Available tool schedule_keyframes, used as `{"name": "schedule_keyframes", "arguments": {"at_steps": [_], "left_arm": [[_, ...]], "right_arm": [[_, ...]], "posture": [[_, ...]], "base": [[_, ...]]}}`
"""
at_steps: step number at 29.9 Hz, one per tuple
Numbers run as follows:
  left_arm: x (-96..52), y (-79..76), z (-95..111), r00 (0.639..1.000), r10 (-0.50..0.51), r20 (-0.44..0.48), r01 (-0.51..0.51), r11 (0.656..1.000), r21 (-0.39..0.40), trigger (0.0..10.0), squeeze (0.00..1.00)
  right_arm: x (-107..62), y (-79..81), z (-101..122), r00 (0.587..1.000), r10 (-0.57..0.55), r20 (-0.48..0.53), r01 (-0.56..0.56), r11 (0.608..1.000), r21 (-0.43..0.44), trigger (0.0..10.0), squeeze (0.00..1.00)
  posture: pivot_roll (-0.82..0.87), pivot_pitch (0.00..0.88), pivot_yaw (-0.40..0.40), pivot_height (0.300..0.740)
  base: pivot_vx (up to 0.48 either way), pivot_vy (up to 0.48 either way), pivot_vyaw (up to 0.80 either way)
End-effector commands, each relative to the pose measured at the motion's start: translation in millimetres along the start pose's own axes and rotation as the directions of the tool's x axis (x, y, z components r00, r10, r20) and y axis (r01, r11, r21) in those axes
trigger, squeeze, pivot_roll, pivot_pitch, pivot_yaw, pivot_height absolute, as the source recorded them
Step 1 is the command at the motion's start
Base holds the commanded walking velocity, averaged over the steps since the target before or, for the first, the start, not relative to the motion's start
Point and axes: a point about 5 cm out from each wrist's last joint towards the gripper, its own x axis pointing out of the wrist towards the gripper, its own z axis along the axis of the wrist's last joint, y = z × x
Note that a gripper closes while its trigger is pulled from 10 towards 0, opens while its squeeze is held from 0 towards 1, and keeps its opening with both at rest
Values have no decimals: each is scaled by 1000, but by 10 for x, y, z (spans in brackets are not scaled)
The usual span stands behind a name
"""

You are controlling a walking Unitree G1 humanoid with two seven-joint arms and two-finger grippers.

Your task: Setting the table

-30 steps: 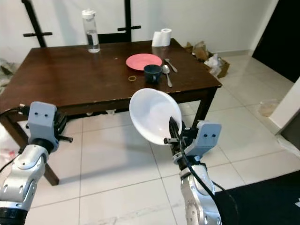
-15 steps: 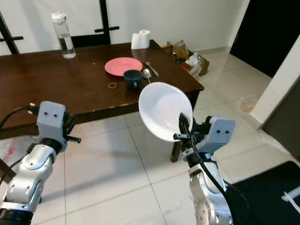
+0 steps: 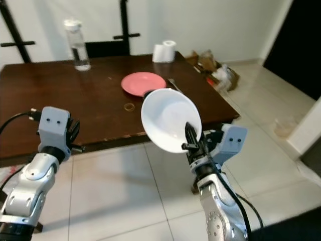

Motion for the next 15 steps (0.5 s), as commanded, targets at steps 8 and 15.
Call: {"name": "schedule_keyframes", "arguments": {"at_steps": [8, 15], "left_arm": [[-19, 23, -34, 1000, 8, -15, -8, 1000, 13, 10000, 0], [-34, 32, -40, 1000, 10, -17, -10, 1000, 19, 10000, 0]], "right_arm": [[-21, 149, -104, 992, 106, -73, -105, 994, 11, 10000, 0], [-18, 143, -127, 991, 95, -90, -94, 996, 11, 10000, 0]], "posture": [[40, 88, 82, 740], [48, 87, 80, 740]], "base": [[480, 0, 0], [480, 0, 0]]}}
